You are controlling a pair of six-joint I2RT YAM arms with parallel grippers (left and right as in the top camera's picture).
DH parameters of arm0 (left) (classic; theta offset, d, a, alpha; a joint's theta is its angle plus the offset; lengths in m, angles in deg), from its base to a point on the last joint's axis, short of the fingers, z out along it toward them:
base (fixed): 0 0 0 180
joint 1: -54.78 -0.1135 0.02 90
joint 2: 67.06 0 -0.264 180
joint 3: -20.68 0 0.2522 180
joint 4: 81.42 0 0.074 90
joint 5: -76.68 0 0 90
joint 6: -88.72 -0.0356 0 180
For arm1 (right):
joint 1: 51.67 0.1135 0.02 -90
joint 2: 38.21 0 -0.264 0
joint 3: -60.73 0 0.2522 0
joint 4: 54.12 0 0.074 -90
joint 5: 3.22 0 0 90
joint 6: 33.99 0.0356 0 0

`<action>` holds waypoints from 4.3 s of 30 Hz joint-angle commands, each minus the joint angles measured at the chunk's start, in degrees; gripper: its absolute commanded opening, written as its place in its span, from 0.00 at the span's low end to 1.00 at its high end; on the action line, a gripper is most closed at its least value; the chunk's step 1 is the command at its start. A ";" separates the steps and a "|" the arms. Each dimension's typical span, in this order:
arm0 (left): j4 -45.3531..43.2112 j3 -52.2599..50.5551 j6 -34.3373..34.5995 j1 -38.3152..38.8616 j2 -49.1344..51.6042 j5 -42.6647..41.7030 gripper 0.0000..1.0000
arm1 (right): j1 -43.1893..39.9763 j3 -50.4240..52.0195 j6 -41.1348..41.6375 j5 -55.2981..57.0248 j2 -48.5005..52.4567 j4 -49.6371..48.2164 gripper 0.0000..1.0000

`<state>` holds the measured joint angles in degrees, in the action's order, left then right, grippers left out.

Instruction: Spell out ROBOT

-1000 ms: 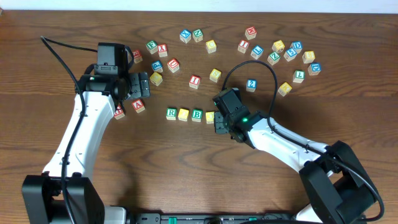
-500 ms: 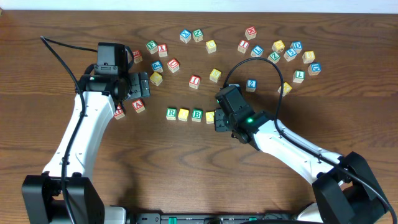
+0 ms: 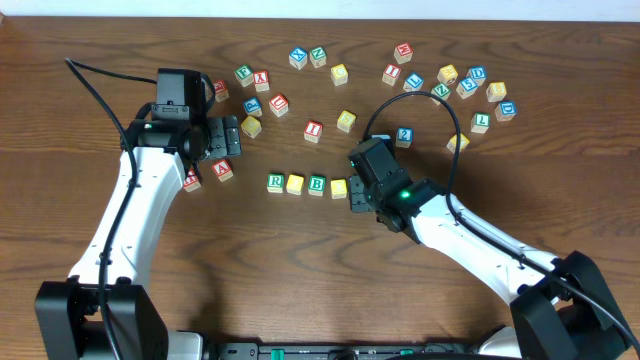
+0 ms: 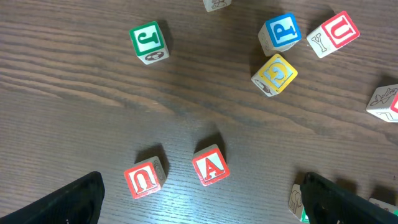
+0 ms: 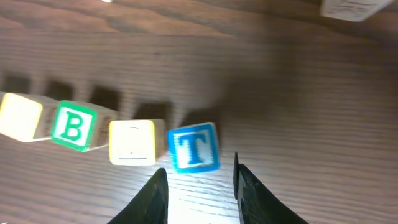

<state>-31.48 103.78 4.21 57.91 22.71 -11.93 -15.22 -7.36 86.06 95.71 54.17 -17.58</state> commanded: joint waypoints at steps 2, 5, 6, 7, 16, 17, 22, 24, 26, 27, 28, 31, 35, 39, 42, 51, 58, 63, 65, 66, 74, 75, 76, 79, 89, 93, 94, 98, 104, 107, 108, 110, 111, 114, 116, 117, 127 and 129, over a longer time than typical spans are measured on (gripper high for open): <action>0.22 -0.55 -0.79 -0.22 -0.09 -0.37 0.99 | 0.35 -1.07 -0.96 6.32 -1.36 2.16 0.29; 0.24 -0.55 -0.79 -0.22 -0.09 -0.37 0.99 | 0.35 -1.07 -0.26 8.85 -1.29 4.09 0.27; 0.22 -0.55 -0.79 -0.22 -0.09 -0.37 0.99 | 0.35 -1.03 0.22 9.49 -1.29 4.59 0.23; 0.22 -0.57 -0.79 -0.22 -0.09 -0.37 0.99 | 0.35 -0.92 0.59 9.94 -1.27 4.79 0.21; 0.22 -0.55 -0.79 -0.22 -0.09 -0.37 0.99 | 0.35 -0.31 1.70 9.99 2.19 3.87 0.06; 0.22 -0.55 -0.79 -0.22 -0.09 -0.37 0.99 | 0.37 -0.31 1.99 9.94 3.02 3.69 0.04; 0.22 -0.55 -0.79 -0.22 -0.09 -0.37 0.99 | 0.42 -0.31 2.71 7.52 7.63 1.49 0.01; 0.22 -0.55 -0.79 -0.22 -0.09 -0.37 0.99 | 0.39 -0.31 2.69 7.23 8.61 0.74 0.01; 0.22 -0.55 -0.79 -0.22 -0.09 -0.37 0.99 | 0.39 -0.31 2.67 7.23 8.68 0.44 0.01; 0.22 -0.55 -0.79 -0.22 -0.09 -0.37 0.99 | 0.39 -0.31 2.67 7.23 8.66 0.31 0.01; 0.22 -0.55 -0.79 -0.22 -0.09 -0.37 0.99 | 0.39 -0.31 2.67 7.23 8.66 0.20 0.01; 0.24 -0.57 -0.79 -0.22 -0.09 -0.37 0.99 | 0.39 -0.31 2.43 7.23 8.66 0.20 0.01; 0.22 -0.57 -0.79 -0.22 -0.09 -0.37 0.99 | 0.39 -0.31 2.43 7.23 8.66 0.07 0.01; 0.22 -0.55 -0.79 -0.22 -0.09 -0.37 0.99 | 0.39 -0.31 1.57 7.15 8.66 -1.07 0.01; 0.22 -0.55 -0.79 -0.22 -0.09 -0.37 0.99 | 0.39 -0.31 1.05 6.64 8.68 -1.53 0.01; 0.22 -0.55 -0.79 -0.22 -0.09 -0.37 0.99 | 0.39 -0.31 -0.55 4.35 8.68 -2.73 0.01; 0.22 -0.55 -0.79 -0.22 -0.09 -0.37 0.99 | 0.39 -0.31 -1.29 3.41 8.68 -3.39 0.01; 0.22 -0.55 -0.79 -0.22 -0.09 -0.37 0.99 | 0.39 -0.31 -1.97 2.03 8.68 -4.39 0.01; 0.24 -0.55 -0.79 -0.22 -0.09 -0.37 0.99 | 0.39 -0.31 -2.03 2.03 8.68 -4.39 0.01; 0.22 -0.55 -0.79 -0.22 -0.09 -0.37 0.99 | 0.39 -0.31 -2.03 2.01 8.68 -4.42 0.01; 0.22 -0.55 -0.79 -0.22 -0.09 -0.37 0.99 | 0.39 -0.31 -3.15 0.07 8.68 -6.36 0.01; 0.22 -0.55 -0.79 -0.22 -0.09 -0.37 0.99 | 0.39 -0.31 -3.13 0.07 8.68 -6.45 0.01; 0.22 -0.55 -0.79 -0.22 -0.09 -0.37 0.99 | 0.39 -0.31 -3.15 0.07 8.68 -6.54 0.01; 0.22 -0.55 -0.79 -0.22 -0.09 -0.37 0.99 | 0.39 -0.31 -3.17 -0.11 8.68 -6.56 0.01; 0.22 -0.55 -0.79 -0.22 -0.09 -0.37 0.99 | 0.42 -0.31 -3.56 -0.76 8.68 -6.84 0.01; 0.22 -0.55 -0.79 -0.22 -0.09 -0.37 0.99 | 0.39 -0.31 -4.24 -1.95 8.68 -7.37 0.01; 0.22 -0.55 -0.79 -0.22 -0.09 -0.37 0.99 | 0.39 -0.31 -4.24 -2.08 8.68 -7.45 0.01; 0.22 -0.55 -0.79 -0.22 -0.09 -0.37 0.99 | 0.42 -0.31 -4.26 -2.10 8.68 -7.69 0.01; 0.22 -0.55 -0.79 -0.22 -0.09 -0.37 0.99 | 0.42 -0.31 -4.55 -2.73 8.68 -8.02 0.01; 0.22 -0.55 -0.79 -0.22 -0.09 -0.37 0.99 | 0.42 -0.31 -5.27 -3.76 8.68 -8.48 0.01; 0.22 -0.55 -0.79 -0.22 -0.09 -0.37 0.99 | 0.42 -0.31 -5.27 -3.74 8.68 -8.50 0.01; 0.22 -0.55 -0.79 -0.22 -0.09 -0.37 0.99 | 0.42 -0.31 -5.29 -3.72 8.68 -8.48 0.01; 0.22 -0.55 -0.79 -0.22 -0.09 -0.37 0.99 | 0.42 -0.31 -5.27 -3.74 8.68 -8.50 0.01; 0.22 -0.55 -0.79 -0.22 -0.09 -0.37 0.99 | 0.42 -0.31 -5.29 -3.74 8.68 -8.50 0.01; 0.22 -0.55 -0.79 -0.22 -0.09 -0.37 0.99 | 0.42 -0.31 -5.29 -3.74 8.68 -8.48 0.01; 0.22 -0.55 -0.79 -0.22 -0.09 -0.37 0.99 | 0.42 -0.31 -5.29 -3.74 8.68 -8.48 0.01; 0.22 -0.55 -0.79 -0.22 -0.09 -0.37 0.99 | 0.39 -0.31 -4.52 -0.96 8.68 -7.50 0.01; 0.22 -0.55 -0.79 -0.22 -0.09 -0.37 0.99 | 0.39 -0.31 -3.91 0.37 8.68 -6.73 0.01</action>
<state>-31.48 103.78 4.21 57.91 22.71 -11.93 -15.22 -7.36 81.45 93.41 62.87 -24.81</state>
